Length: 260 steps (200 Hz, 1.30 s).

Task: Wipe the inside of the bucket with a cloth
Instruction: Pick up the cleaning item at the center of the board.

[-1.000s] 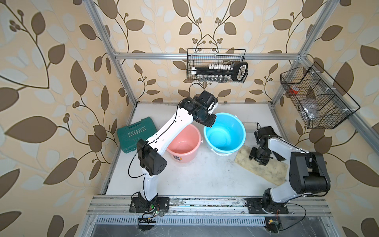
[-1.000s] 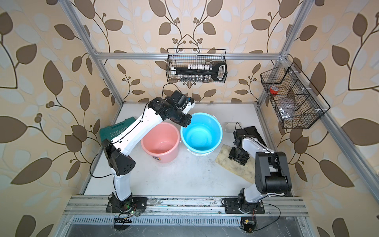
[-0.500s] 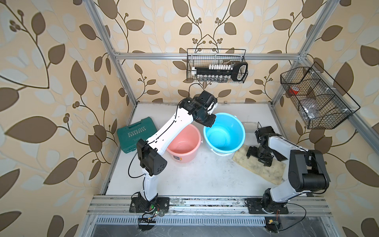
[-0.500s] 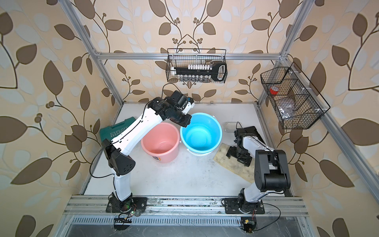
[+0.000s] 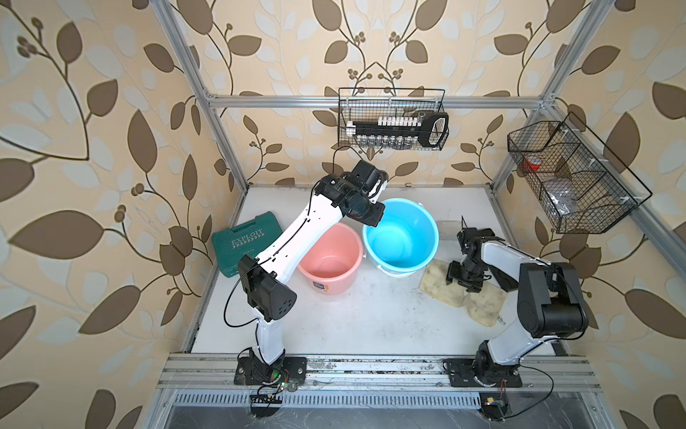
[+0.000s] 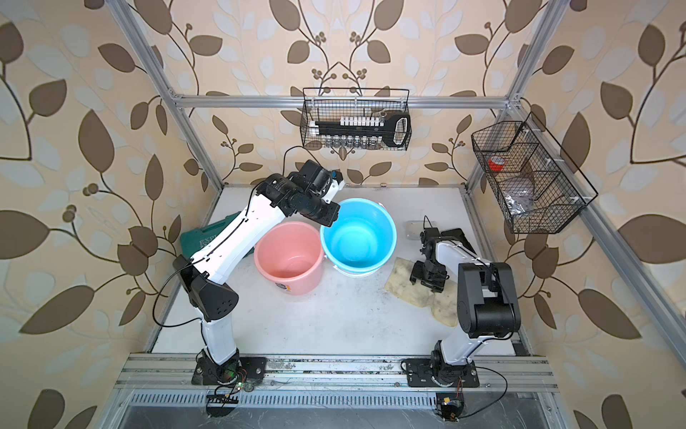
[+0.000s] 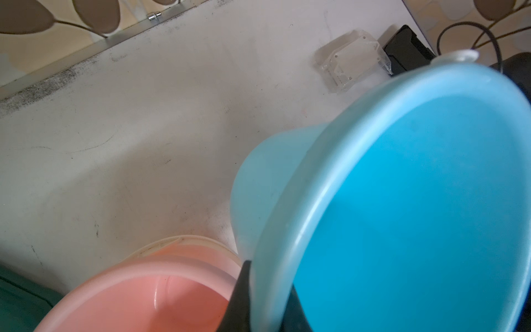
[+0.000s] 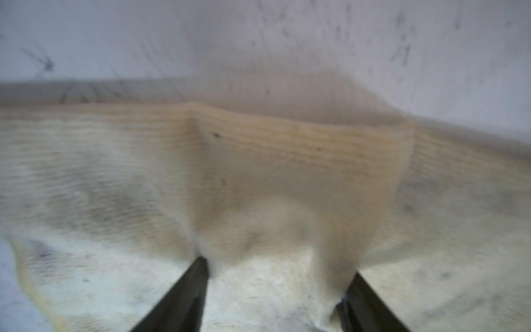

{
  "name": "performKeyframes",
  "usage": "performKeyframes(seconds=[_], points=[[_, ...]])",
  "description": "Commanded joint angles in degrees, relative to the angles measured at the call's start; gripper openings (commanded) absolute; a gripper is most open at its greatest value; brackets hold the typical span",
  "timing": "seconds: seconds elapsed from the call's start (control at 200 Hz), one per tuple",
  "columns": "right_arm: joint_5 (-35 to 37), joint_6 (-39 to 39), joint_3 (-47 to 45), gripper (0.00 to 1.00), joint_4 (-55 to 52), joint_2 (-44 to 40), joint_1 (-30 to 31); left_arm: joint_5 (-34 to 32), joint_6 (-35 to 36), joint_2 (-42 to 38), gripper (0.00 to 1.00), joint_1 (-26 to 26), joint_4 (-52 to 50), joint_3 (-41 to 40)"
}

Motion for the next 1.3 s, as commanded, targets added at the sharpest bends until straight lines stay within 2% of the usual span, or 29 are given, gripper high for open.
performKeyframes(seconds=[0.0, 0.04, 0.1, 0.13, 0.21, 0.24, 0.525, 0.65, 0.98, 1.175, 1.295], points=[[-1.4, -1.5, -2.3, 0.47, 3.0, 4.9, 0.3, -0.5, -0.9, -2.9, 0.00, 0.6, 0.9, 2.0], [-1.3, -1.5, -2.2, 0.41, 3.1, 4.8, 0.2, -0.4, -1.0, -2.7, 0.00, 0.6, 0.8, 2.2], [-1.2, -1.3, -2.4, 0.27, 3.3, 4.6, 0.3, -0.2, -1.1, -2.6, 0.00, 0.6, 0.7, 2.1], [-1.2, -1.3, -2.5, 0.16, 3.4, 4.5, 0.3, -0.1, -1.1, -2.6, 0.00, 0.6, 0.7, 2.0], [-1.2, -1.4, -2.5, 0.10, 3.4, 4.4, 0.3, 0.0, -1.1, -2.3, 0.00, 0.6, 0.7, 1.9], [-1.1, -1.4, -2.4, 0.00, 3.4, 4.4, 0.3, 0.0, -1.1, -2.2, 0.00, 0.6, 0.6, 2.0], [-1.3, -2.2, -1.9, 0.00, 3.7, 1.9, 0.3, 0.1, -0.9, -1.8, 0.00, 0.6, 0.2, 2.3], [-5.3, -2.7, -0.7, 0.00, 4.2, -1.9, 0.3, 0.3, -1.0, -1.9, 0.00, 0.6, 0.0, 2.4], [-10.8, -3.6, 7.2, 0.00, 2.3, -22.4, -0.6, -1.3, -2.1, -1.6, 0.00, 0.6, 0.8, 1.9], [-14.0, -3.3, 10.0, 0.00, 4.7, -35.3, -0.9, -5.5, -3.6, -2.5, 0.00, 0.5, 4.7, -0.9], [-20.4, -4.5, 12.1, 0.00, 6.0, -39.0, -0.8, -7.5, -4.6, -4.3, 0.00, 0.5, 9.6, -4.8]])
